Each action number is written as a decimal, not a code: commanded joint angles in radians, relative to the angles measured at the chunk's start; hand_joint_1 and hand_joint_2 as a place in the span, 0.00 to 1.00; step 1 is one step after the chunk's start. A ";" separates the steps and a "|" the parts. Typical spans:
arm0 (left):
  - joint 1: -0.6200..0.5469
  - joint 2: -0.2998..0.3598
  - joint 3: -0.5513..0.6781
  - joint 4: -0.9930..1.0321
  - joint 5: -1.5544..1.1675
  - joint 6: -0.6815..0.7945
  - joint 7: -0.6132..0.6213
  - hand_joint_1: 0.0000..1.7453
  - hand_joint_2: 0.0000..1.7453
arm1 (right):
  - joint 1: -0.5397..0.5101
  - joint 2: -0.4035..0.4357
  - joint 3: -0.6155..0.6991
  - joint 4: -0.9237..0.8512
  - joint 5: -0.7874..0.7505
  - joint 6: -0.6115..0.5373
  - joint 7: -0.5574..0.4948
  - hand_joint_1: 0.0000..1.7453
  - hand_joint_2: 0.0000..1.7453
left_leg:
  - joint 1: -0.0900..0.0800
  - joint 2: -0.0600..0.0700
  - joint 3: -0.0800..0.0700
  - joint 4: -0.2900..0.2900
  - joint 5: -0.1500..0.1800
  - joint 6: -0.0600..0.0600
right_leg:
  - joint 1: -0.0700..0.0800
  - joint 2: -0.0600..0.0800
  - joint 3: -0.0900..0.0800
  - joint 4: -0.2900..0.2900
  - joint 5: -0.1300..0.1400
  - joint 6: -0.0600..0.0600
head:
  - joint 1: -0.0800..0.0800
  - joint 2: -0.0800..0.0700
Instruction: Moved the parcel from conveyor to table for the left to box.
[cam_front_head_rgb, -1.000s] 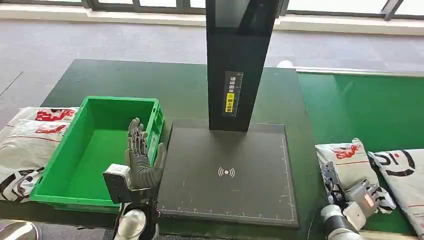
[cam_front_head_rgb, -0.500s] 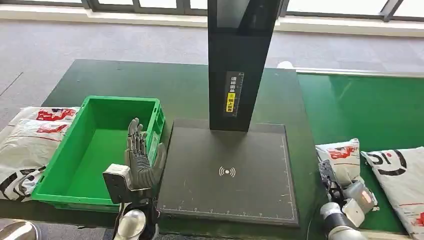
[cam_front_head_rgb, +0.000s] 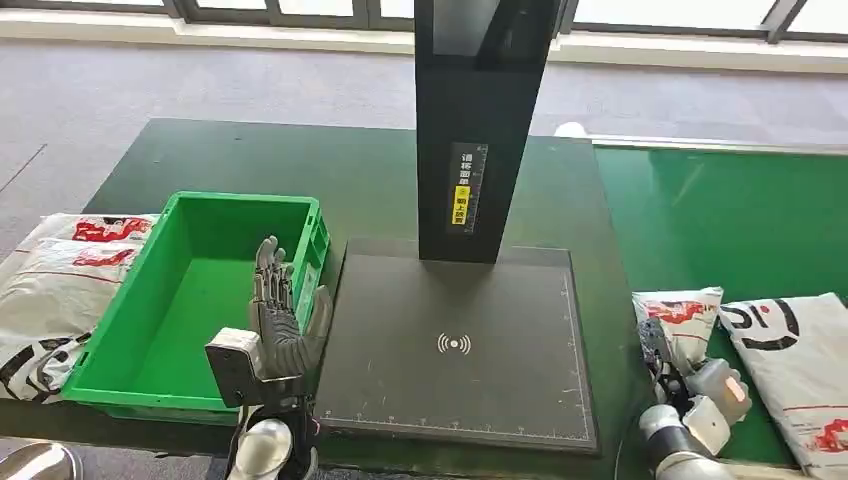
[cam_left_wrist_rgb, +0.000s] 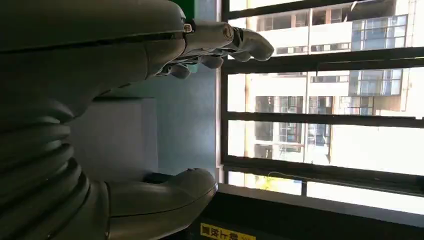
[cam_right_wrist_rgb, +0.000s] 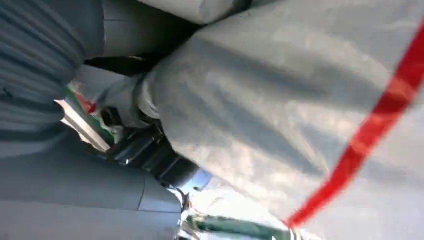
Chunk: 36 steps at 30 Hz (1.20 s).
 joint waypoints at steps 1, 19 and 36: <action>0.025 -0.026 0.016 0.032 -0.022 0.068 0.003 0.00 1.00 | 0.059 0.288 -0.187 -0.786 -0.118 -0.026 -0.512 1.00 1.00 | -0.002 0.004 0.000 -0.002 0.000 -0.001 | -0.002 0.003 -0.002 0.000 0.000 -0.002 | 0.000 0.000; 0.014 -0.020 -0.003 0.041 -0.014 0.087 0.003 0.00 1.00 | 0.138 0.392 0.067 -1.292 -0.438 -0.026 -0.730 1.00 1.00 | -0.003 -0.001 -0.003 -0.001 -0.001 -0.001 | -0.002 -0.002 -0.004 0.001 -0.002 -0.002 | 0.000 0.000; -0.018 -0.009 0.030 0.059 0.001 0.050 0.003 0.00 1.00 | 0.362 0.236 0.919 -1.025 -1.053 0.068 -0.730 1.00 1.00 | -0.002 0.009 0.000 -0.005 0.000 -0.002 | -0.001 0.008 -0.004 -0.002 0.001 -0.002 | 0.000 0.000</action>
